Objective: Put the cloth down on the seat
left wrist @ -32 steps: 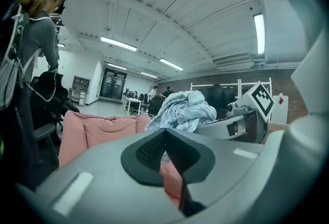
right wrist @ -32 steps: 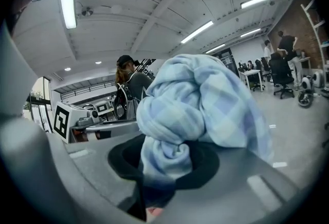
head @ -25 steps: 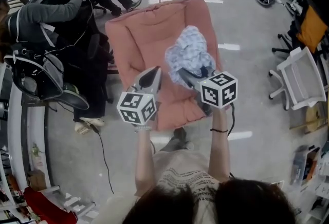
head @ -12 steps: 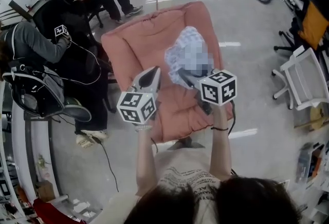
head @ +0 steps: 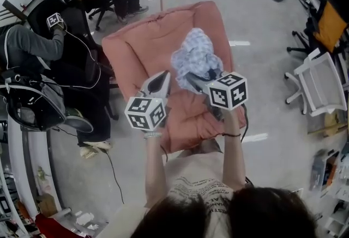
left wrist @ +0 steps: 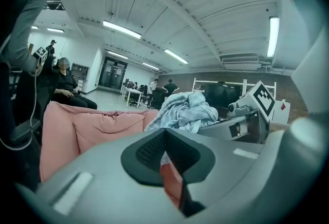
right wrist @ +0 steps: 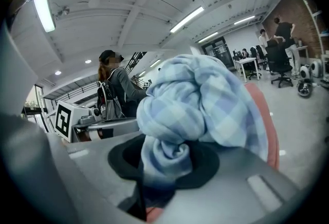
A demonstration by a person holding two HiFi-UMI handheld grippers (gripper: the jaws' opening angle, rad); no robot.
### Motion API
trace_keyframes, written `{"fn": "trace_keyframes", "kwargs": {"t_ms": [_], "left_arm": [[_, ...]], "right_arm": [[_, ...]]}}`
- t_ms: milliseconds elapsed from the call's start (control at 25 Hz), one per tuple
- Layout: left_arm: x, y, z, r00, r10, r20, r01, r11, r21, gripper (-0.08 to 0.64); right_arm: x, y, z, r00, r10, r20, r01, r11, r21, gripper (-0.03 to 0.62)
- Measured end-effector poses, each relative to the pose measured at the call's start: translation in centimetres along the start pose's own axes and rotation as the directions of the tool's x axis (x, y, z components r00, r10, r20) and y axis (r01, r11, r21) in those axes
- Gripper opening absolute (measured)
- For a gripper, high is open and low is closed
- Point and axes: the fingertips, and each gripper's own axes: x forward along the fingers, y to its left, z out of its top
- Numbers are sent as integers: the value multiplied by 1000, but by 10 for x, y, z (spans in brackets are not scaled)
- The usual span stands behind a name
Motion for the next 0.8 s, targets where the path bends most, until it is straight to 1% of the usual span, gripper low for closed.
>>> {"fn": "trace_keyframes", "kwargs": {"t_ms": [320,480,600,680,800], "left_arm": [[27,5,-12,999,42,-26,-43,999,-25,5],[33,10,-16,997,70,-35,-72,996,-56,5],[50,6,-22,994,91,-56,-95,992,-79,5],[58,4,-29,992,103,-73,-110,989,-100,5],[47,10,-48,989,116,-96,-128,983,-128,5]], "right_arm": [[18,-27,-3,997,48,-55,-48,999,1,118],[28,-33,-5,993,84,-87,-83,996,12,118],[29,-50,-7,987,107,-120,-105,994,19,118],[30,-60,-12,982,116,-150,-113,993,24,118],[39,-53,-34,973,126,-193,-122,992,32,118]]}}
